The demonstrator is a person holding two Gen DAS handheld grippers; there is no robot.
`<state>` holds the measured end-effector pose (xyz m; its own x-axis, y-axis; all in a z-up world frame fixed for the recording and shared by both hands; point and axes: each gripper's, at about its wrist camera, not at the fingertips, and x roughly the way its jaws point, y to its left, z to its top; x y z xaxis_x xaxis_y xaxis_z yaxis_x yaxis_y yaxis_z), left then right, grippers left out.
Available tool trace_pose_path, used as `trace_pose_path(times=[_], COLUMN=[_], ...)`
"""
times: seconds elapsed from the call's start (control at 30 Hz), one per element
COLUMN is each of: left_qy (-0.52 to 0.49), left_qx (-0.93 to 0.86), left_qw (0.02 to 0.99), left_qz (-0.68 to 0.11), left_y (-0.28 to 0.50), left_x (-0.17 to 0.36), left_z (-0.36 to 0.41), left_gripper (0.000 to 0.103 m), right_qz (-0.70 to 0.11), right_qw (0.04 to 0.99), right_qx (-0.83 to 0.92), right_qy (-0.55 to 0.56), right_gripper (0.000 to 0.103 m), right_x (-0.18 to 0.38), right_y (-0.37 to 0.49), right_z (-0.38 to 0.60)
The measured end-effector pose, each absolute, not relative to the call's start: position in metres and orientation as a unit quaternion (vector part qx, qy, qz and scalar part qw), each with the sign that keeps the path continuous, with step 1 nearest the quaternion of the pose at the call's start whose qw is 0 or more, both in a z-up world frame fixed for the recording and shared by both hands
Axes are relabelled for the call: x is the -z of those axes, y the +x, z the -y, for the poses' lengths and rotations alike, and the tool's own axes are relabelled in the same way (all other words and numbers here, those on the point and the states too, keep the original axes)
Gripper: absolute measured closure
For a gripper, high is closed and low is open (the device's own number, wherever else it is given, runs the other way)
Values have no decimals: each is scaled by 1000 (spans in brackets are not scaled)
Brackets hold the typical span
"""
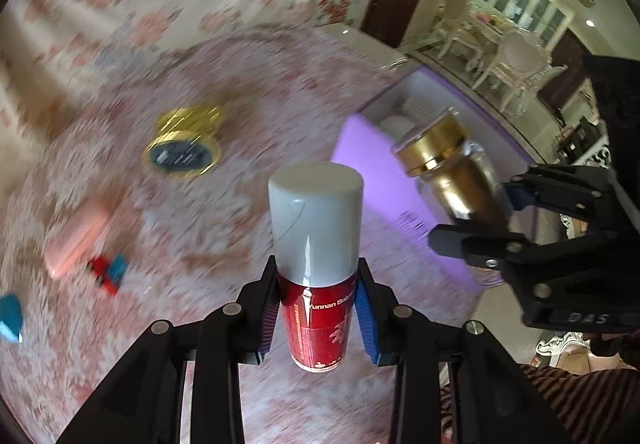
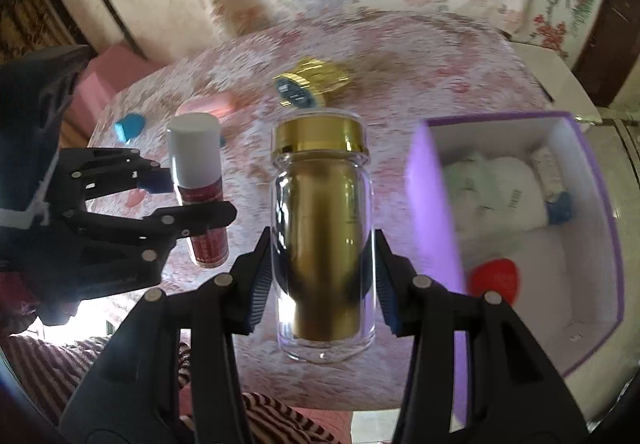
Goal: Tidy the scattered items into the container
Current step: 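Carry the spray can and glass jar with both grippers over the purple-rimmed box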
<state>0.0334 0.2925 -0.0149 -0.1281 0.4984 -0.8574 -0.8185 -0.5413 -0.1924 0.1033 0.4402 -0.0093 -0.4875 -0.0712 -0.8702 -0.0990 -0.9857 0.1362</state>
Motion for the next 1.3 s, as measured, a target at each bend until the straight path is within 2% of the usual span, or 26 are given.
trace_pose_path(times=[0.3, 0.53, 0.87, 1.3], left_qy=[-461, -463, -498, -581], left_qx=[-716, -692, -654, -625], left_qw=[496, 520, 529, 491], left_qz=[-173, -190, -208, -172], left_y=[74, 102, 120, 121], left_x=[2, 9, 43, 95], left_z=[-387, -452, -525, -577], left_gripper=[68, 68, 68, 68], right_qz=[-99, -93, -87, -97], right_qw=[57, 77, 73, 69], right_qx=[-856, -838, -800, -759], right_qy=[-504, -532, -589, -640], right_gripper=[54, 54, 54, 54], right_x=[5, 28, 73, 105], right_y=[143, 158, 155, 151], right_z=[-531, -592, -659, -701])
